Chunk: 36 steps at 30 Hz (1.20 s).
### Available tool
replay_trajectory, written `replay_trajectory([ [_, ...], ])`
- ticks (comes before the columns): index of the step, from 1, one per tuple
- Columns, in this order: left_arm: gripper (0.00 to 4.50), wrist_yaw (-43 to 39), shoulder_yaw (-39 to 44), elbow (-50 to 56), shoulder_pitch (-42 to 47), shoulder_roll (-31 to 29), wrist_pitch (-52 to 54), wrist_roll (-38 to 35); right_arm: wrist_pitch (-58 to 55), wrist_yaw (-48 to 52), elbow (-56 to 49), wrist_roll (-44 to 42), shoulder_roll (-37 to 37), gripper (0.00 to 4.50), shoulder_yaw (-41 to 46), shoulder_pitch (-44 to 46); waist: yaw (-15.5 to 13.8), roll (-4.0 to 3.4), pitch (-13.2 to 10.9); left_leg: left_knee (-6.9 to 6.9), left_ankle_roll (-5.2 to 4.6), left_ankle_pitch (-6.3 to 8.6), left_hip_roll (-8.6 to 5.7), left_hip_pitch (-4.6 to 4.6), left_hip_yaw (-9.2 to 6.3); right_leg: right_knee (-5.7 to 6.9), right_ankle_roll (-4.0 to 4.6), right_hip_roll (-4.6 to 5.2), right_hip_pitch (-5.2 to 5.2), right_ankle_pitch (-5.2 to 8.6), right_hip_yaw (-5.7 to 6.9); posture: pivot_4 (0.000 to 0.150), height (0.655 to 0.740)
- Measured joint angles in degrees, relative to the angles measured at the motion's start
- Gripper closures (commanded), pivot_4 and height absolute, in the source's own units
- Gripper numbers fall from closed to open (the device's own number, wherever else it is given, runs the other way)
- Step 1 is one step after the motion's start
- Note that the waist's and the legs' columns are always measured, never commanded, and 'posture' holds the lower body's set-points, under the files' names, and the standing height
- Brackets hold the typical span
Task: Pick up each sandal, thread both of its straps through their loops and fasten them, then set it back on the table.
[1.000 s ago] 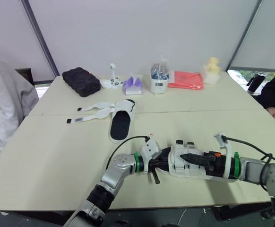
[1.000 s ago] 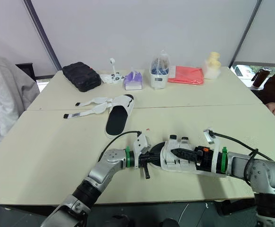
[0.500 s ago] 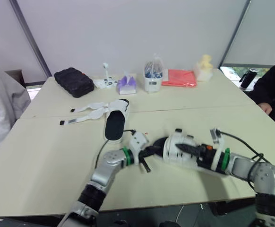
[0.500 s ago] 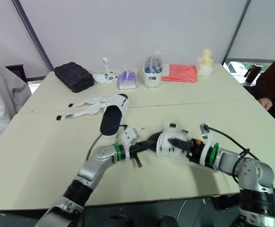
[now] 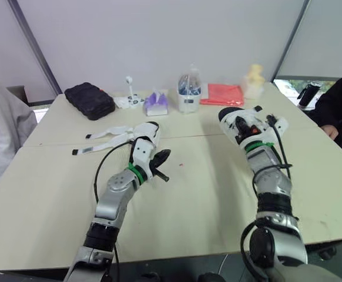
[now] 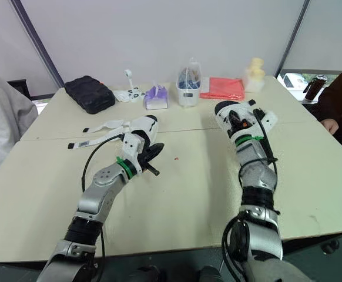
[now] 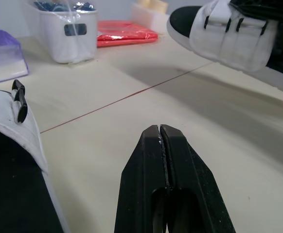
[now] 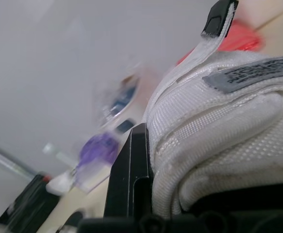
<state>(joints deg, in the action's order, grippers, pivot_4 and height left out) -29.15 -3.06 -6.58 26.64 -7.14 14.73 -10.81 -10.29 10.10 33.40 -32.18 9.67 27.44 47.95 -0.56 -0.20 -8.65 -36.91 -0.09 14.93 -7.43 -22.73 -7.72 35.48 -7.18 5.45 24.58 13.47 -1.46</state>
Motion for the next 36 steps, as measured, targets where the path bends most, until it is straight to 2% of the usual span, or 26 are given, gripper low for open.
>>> replay_trajectory([
  [3, 4.50, 1.12, -0.05, 1.13, -0.77, 0.39, 0.26, 0.00, 9.56, -2.65, 13.34, 2.08, 0.46, 4.46, 1.74, 7.60, 0.81, -0.01, -0.01, 0.03, 0.00, 0.00, 0.01, 0.01, 0.00, -0.02, 0.00, 0.00, 0.01, 0.00, 0.00, 0.150, 0.7400],
  [8, 4.50, 2.21, -0.14, 3.50, -2.57, 0.38, 1.45, 0.00, 16.52, -4.23, 26.75, 3.08, 1.78, 4.46, 2.57, 13.78, 1.63, -0.01, -0.01, 0.07, 0.01, -0.01, 0.10, 0.04, 0.00, -0.02, 0.01, 0.01, 0.01, 0.00, 0.00, 0.150, 0.7400],
  [10, 4.50, 2.51, -0.12, 4.27, -2.97, 0.34, 1.87, 0.00, 16.96, -4.95, 30.41, 3.35, 2.60, 3.55, 2.80, 14.33, 1.60, -0.01, -0.01, 0.06, 0.01, 0.00, 0.10, 0.04, 0.01, -0.03, 0.01, 0.02, -0.01, 0.00, -0.01, 0.150, 0.7400],
  [11, 4.50, 2.75, -0.06, 4.49, -3.14, 0.33, 2.00, 0.00, 16.97, -5.24, 31.86, 3.38, 2.76, 3.28, 2.99, 14.36, 1.53, -0.01, -0.01, 0.05, 0.01, -0.01, 0.10, 0.03, 0.01, -0.04, 0.02, 0.02, -0.02, 0.00, -0.01, 0.150, 0.7400],
  [17, 4.50, 3.48, -0.05, 5.24, -3.71, 0.39, 2.31, -0.01, 16.95, -5.17, 35.80, 3.81, 3.06, 0.25, 3.41, 14.50, 1.57, -0.03, -0.02, 0.03, 0.01, 0.00, 0.10, 0.03, 0.03, -0.04, 0.02, 0.02, -0.02, 0.00, -0.04, 0.150, 0.7400],
  [18, 4.50, 3.58, -0.04, 5.57, -3.98, 0.39, 2.32, -0.01, 16.95, -5.18, 36.02, 3.89, 3.25, 0.12, 3.38, 14.75, 1.56, -0.03, -0.02, 0.03, 0.01, -0.01, 0.10, 0.03, 0.04, -0.04, 0.01, 0.02, -0.02, 0.00, -0.04, 0.150, 0.7400],
  [21, 4.50, 4.32, -0.06, 6.72, -5.23, 0.65, 2.40, -0.01, 16.92, -5.25, 35.95, 5.15, 4.15, 0.12, 2.41, 14.82, 1.46, -0.03, -0.02, 0.00, 0.01, 0.00, 0.09, 0.03, 0.04, -0.04, 0.02, 0.03, -0.04, 0.00, -0.04, 0.150, 0.7400],
  [24, 4.50, 4.66, -0.22, 7.30, -6.73, 1.13, 2.40, -0.01, 14.78, -3.19, 29.94, 7.38, 4.34, 0.12, -0.87, 10.80, 1.45, -0.03, -0.01, 0.00, 0.00, 0.00, 0.09, 0.03, 0.03, -0.03, 0.01, 0.03, -0.03, 0.00, -0.04, 0.150, 0.7400],
  [27, 4.50, 4.97, -0.41, 7.47, -6.96, 1.19, 2.33, 0.00, 9.84, -2.25, 14.21, 9.38, 3.51, 0.12, -5.69, 0.87, 1.33, -0.04, -0.01, -0.02, 0.01, 0.00, 0.09, 0.02, 0.01, 0.02, 0.01, 0.04, -0.01, 0.00, -0.03, 0.150, 0.7400],
  [31, 4.50, 5.03, 0.00, 7.21, -7.08, 0.79, 2.04, -0.01, 1.59, -3.77, -12.64, 11.21, 3.03, 0.12, -11.09, -14.59, 1.28, -0.07, 0.01, -0.10, 0.01, 0.00, 0.07, 0.02, 0.02, 0.19, 0.01, 0.03, 0.03, 0.00, -0.04, 0.150, 0.7400],
  [34, 4.50, 4.86, 0.28, 6.31, -6.62, 0.75, 1.71, -0.02, -2.02, -5.58, -23.16, 11.85, 3.07, 0.12, -12.05, -18.31, 1.40, -0.07, 0.01, -0.11, -0.02, 0.02, 0.06, 0.23, 0.17, 0.33, 0.01, 0.02, -0.03, 0.00, -0.06, 0.150, 0.7400],
  [36, 4.50, 4.46, 0.36, 5.13, -6.00, 0.73, 1.04, -0.05, -0.51, -6.19, -27.57, 15.97, 4.12, 0.12, -14.62, -19.19, 1.24, -0.07, 0.01, -0.11, -0.19, 0.12, 0.06, 0.33, 0.17, 0.46, 0.03, -0.02, -0.09, 0.00, -0.04, 0.150, 0.7400],
])
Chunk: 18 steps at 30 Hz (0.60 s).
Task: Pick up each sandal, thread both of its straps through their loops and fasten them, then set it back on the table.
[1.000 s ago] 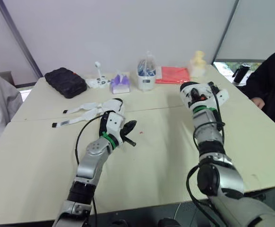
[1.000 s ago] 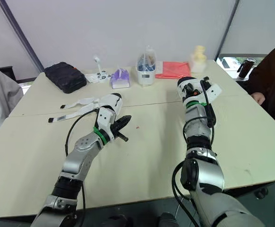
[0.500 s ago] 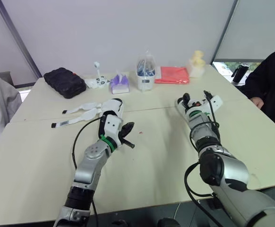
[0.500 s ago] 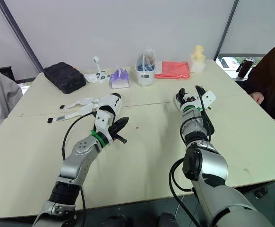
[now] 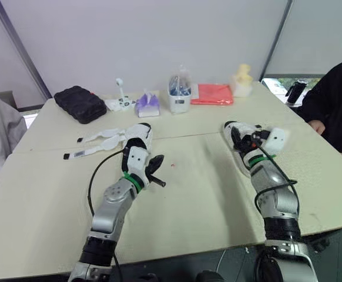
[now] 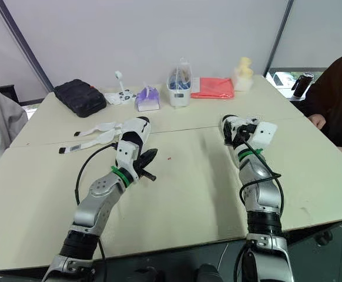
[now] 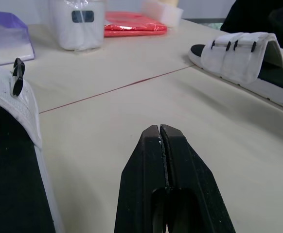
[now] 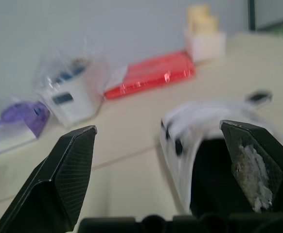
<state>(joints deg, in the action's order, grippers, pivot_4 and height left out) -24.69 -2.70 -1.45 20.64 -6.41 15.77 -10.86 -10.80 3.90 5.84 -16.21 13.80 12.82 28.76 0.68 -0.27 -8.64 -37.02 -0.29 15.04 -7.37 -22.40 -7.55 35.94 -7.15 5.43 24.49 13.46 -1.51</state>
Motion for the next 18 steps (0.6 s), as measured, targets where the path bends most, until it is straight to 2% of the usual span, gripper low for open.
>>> replay_trajectory([
  [4, 4.50, 0.03, 0.13, -1.82, 0.91, 0.04, -0.93, 0.00, 8.78, 0.00, -2.95, 11.40, 1.67, 0.12, -8.03, -0.70, 0.06, 0.00, 0.00, 0.01, 0.17, -0.10, 0.03, 0.06, 0.00, 0.10, 0.01, -0.06, 0.00, 0.01, 0.00, 0.150, 0.7400],
  [9, 4.50, 3.28, 1.82, -2.79, 2.20, 0.31, -3.34, 0.36, 20.95, -5.93, 8.25, 21.51, -0.14, 0.12, -12.39, 3.79, 0.02, 0.02, -0.01, -0.01, 0.42, -0.25, 0.01, 0.05, 0.00, 0.09, 0.03, -0.05, 0.00, 0.00, -0.02, 0.150, 0.7400],
  [11, 4.50, 6.02, 2.95, -2.87, 2.25, 0.55, -4.22, 0.75, 24.16, -8.68, 14.03, 22.47, -1.65, 0.12, -12.19, 7.41, 0.05, 0.02, -0.01, 0.02, 0.43, -0.25, 0.03, 0.05, -0.01, 0.09, 0.05, -0.07, 0.01, 0.00, -0.02, 0.150, 0.7400],
  [14, 4.50, 8.86, 4.40, -1.52, 1.44, 0.68, -4.20, 0.90, 26.78, -9.00, 17.11, 21.91, -3.15, 0.12, -12.05, 9.85, 0.10, 0.02, -0.01, 0.04, 0.42, -0.25, 0.06, 0.05, -0.03, 0.09, 0.07, -0.10, 0.03, 0.01, -0.02, 0.150, 0.7400],
  [17, 4.50, 10.05, 6.43, 3.44, -1.62, -0.82, -2.32, 0.06, 25.57, -2.13, 15.53, 16.62, -3.90, 0.12, -12.23, 8.83, 0.07, 0.02, -0.01, 0.04, 0.41, -0.24, 0.08, 0.04, -0.05, 0.08, 0.07, -0.11, 0.03, 0.02, -0.01, 0.150, 0.7400],
  [18, 4.25, 10.14, 7.08, 4.69, -2.62, -1.76, -1.51, -0.12, 24.48, 0.40, 13.95, 14.77, -3.73, 0.04, -12.27, 7.66, 0.04, 0.02, -0.01, 0.04, 0.39, -0.23, 0.08, 0.04, -0.05, 0.08, 0.07, -0.11, 0.02, 0.02, -0.01, 0.150, 0.7400],
])
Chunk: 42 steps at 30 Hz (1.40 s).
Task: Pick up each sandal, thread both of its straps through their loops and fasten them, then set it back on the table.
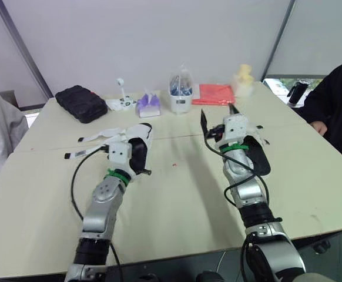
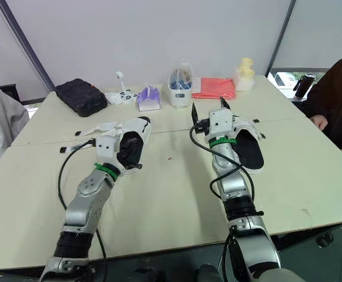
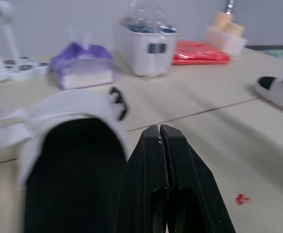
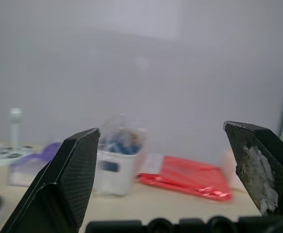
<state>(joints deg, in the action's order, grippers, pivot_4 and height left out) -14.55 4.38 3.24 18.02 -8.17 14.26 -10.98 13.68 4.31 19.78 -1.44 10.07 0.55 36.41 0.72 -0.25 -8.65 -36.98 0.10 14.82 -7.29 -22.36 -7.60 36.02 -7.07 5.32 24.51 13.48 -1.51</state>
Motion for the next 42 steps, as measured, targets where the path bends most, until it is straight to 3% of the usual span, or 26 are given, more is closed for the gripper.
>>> replay_trajectory([
  [2, 3.78, 0.15, 1.37, 1.74, -1.71, -2.24, 1.42, -0.08, -4.20, 5.40, -4.44, -4.26, 0.77, 0.00, 0.05, -2.97, -0.06, 0.00, 0.00, -0.01, -0.01, 0.01, 0.00, -0.01, -0.01, -0.01, 0.00, -0.01, -0.01, 0.00, 0.00, 0.150, 0.7400],
  [8, 0.76, -0.66, 4.30, 2.23, -1.66, -6.44, 4.06, -1.32, -14.71, 15.87, -15.99, -10.68, 8.23, 0.00, 1.09, -10.55, -0.42, 0.00, 0.00, -0.04, -0.25, 0.15, -0.03, -0.02, -0.03, -0.03, 0.01, 0.01, -0.05, 0.01, 0.02, 0.150, 0.7400],
  [10, 0.09, -1.26, 4.38, 2.22, -0.09, -6.33, 5.38, -2.33, -17.37, 17.18, -18.32, -11.66, 9.04, 0.00, 1.81, -12.18, -0.39, 0.01, 0.00, -0.04, -0.26, 0.16, -0.03, -0.01, -0.04, -0.01, 0.01, 0.01, -0.05, 0.01, 0.02, 0.150, 0.7400],
  [15, 0.09, -1.38, 0.31, -0.13, 6.39, -4.68, 8.68, -2.08, -22.38, 18.25, -25.16, -13.19, 7.03, 0.00, -0.45, -15.53, -0.14, 0.02, -0.01, -0.03, -0.20, 0.12, -0.02, -0.01, -0.05, 0.00, 0.01, 0.01, -0.04, 0.00, 0.03, 0.150, 0.7400],
  [21, 0.09, 5.30, -8.75, -15.81, 14.72, -13.08, -3.42, 16.24, -22.77, 15.76, -28.69, -10.69, 3.56, 0.00, -2.85, -17.93, -0.18, 0.04, -0.02, 0.03, 0.05, -0.02, 0.02, -0.01, -0.05, 0.02, 0.02, -0.06, 0.04, 0.00, 0.01, 0.150, 0.7400],
  [28, 0.09, 6.73, -15.88, -24.74, 18.48, -21.42, -15.12, 30.27, -21.58, 13.34, -29.73, -7.64, 1.28, 0.00, -4.61, -20.67, -0.29, 0.04, -0.02, 0.03, 0.03, -0.01, -0.05, -0.02, -0.05, 0.00, 0.01, 0.03, 0.03, 0.00, 0.02, 0.150, 0.7400],
  [39, 0.09, 10.70, -24.54, -64.11, 40.53, -14.30, -26.44, 39.55, -18.25, 11.60, -29.46, -3.31, -0.67, 0.00, -6.78, -21.77, -1.26, 0.16, -0.07, -0.03, -0.12, 0.07, -0.08, -0.02, -0.07, 0.04, -0.02, 0.00, 0.02, 0.01, 0.11, 0.150, 0.7400],
  [42, 0.89, 12.49, -26.73, -72.23, 44.35, -11.70, -27.03, 41.81, -18.31, 11.08, -29.63, -3.23, -0.77, 0.00, -6.66, -21.98, -1.22, 0.20, -0.10, -0.02, -0.03, 0.02, -0.08, -0.04, -0.07, 0.05, -0.02, -0.01, 0.03, 0.01, 0.12, 0.150, 0.7400],
])
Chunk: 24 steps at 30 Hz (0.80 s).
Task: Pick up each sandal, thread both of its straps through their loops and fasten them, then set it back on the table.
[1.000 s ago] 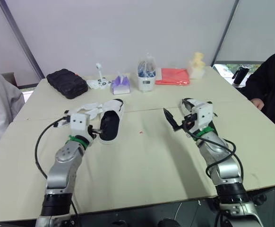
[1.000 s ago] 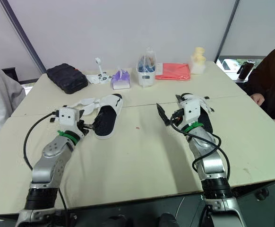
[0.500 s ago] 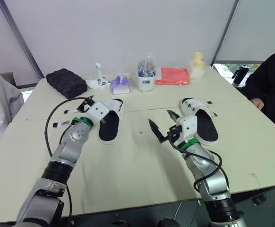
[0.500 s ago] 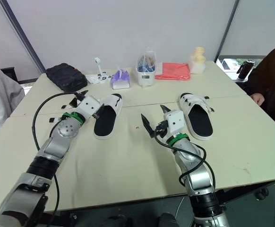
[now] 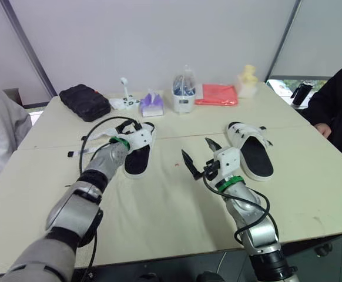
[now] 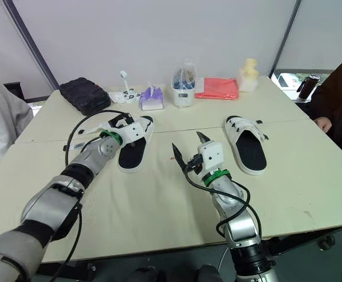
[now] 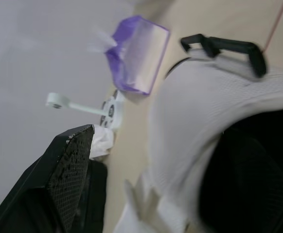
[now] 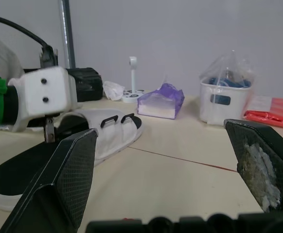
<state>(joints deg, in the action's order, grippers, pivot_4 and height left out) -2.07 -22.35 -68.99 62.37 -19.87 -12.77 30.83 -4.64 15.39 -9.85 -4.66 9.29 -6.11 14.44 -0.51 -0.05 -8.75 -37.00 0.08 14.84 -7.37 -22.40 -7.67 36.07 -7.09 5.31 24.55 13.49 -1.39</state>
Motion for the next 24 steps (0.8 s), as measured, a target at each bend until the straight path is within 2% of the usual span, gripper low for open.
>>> replay_trajectory([
  [2, 1.83, 0.81, -1.41, -3.25, 1.61, 0.87, -0.07, 1.36, -0.18, -0.17, -0.41, -0.09, -0.05, 0.00, 0.06, -0.47, 0.12, 0.01, -0.01, 0.00, -0.08, 0.05, 0.00, 0.00, 0.01, 0.00, 0.00, 0.00, 0.00, 0.00, 0.00, 0.150, 0.7400],
  [5, 3.56, 2.30, -1.56, -5.76, 2.21, 1.22, -0.14, 2.16, -2.33, 1.85, -3.63, -1.81, 1.11, 0.00, 0.19, -2.84, 0.26, 0.01, -0.01, 0.00, -0.16, 0.09, 0.01, 0.00, 0.01, 0.01, -0.01, 0.00, 0.00, 0.01, 0.00, 0.150, 0.7400],
  [7, 4.47, 3.30, -1.63, -6.32, 2.87, 1.08, -0.39, 2.47, -4.88, 4.46, -6.60, -4.12, 2.70, 0.00, 0.09, -4.88, 0.23, 0.05, 0.01, -0.02, -0.21, 0.12, 0.01, 0.00, 0.01, 0.02, -0.02, 0.00, -0.01, 0.01, 0.00, 0.150, 0.7400],
  [14, 4.47, 3.60, -2.80, -6.95, 3.21, 0.69, -0.90, 4.09, -20.39, 17.54, -17.73, -16.60, 14.20, 0.00, -0.81, -9.78, 0.31, 0.18, -0.01, -0.09, -0.34, 0.19, 0.02, 0.00, 0.02, 0.00, -0.03, -0.01, -0.07, 0.02, 0.02, 0.150, 0.7400],
  [24, 4.47, 7.73, -7.06, -6.73, 3.15, 0.17, -6.48, 8.12, -23.39, 24.18, -14.43, -19.15, 20.63, 0.00, 2.15, -5.15, -0.04, 0.28, -0.01, -0.10, -0.33, 0.19, 0.04, 0.00, 0.04, 0.01, -0.04, 0.02, -0.07, 0.02, 0.02, 0.150, 0.7400],
])
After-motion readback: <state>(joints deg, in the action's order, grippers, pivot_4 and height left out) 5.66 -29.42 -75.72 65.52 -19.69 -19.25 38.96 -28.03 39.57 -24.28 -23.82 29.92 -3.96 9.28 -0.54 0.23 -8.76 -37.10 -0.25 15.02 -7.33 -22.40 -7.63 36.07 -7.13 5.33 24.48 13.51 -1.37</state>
